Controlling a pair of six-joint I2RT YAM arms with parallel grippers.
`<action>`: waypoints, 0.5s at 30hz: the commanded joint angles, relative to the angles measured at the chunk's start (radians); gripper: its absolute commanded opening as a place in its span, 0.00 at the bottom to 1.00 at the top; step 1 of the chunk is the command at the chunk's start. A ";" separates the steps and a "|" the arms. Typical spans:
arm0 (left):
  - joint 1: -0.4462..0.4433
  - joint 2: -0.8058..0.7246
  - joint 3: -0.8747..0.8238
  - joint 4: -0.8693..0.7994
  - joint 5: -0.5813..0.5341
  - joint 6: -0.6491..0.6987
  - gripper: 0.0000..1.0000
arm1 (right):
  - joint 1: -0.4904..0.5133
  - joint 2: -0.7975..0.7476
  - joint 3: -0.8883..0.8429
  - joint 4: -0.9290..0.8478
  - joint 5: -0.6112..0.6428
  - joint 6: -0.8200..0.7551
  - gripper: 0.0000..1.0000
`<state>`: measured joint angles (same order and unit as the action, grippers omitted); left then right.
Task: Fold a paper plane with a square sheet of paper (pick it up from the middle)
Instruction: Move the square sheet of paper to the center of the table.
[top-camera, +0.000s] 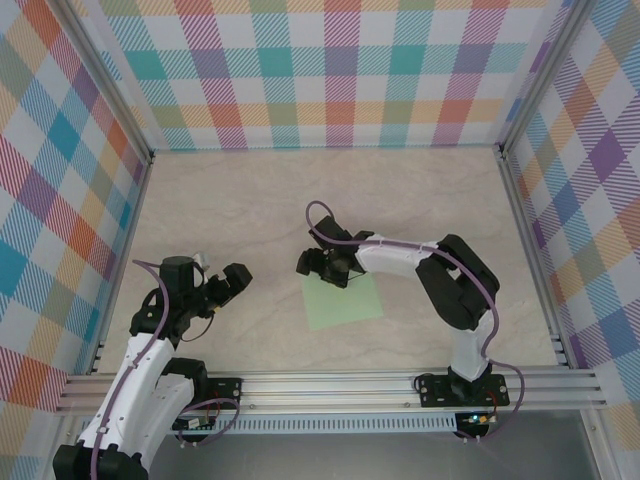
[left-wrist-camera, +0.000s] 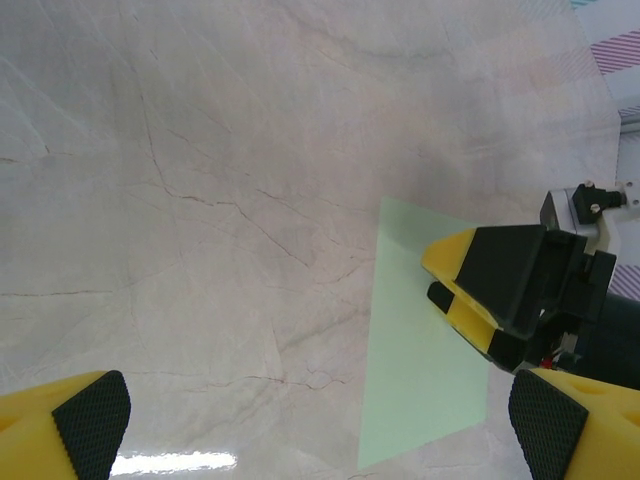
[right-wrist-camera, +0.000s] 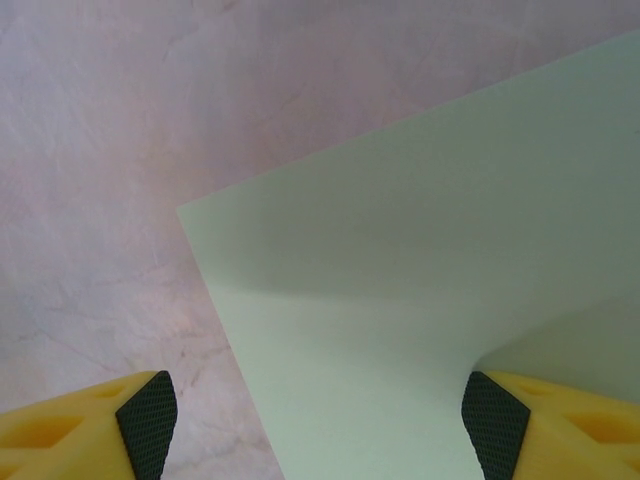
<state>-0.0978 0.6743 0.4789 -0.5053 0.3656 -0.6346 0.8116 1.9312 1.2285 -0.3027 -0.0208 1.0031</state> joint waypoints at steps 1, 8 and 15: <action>-0.007 -0.009 0.007 -0.027 0.002 0.021 1.00 | -0.024 0.060 0.012 -0.043 0.131 0.086 0.79; -0.009 0.013 0.001 0.012 0.034 0.021 1.00 | -0.040 0.000 0.029 -0.023 0.096 0.000 0.80; -0.056 0.106 0.020 0.073 0.034 0.016 1.00 | -0.049 -0.081 0.066 -0.239 0.178 -0.149 0.84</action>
<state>-0.1226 0.7517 0.4793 -0.4644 0.3912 -0.6319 0.7708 1.9171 1.2758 -0.4171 0.0872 0.9386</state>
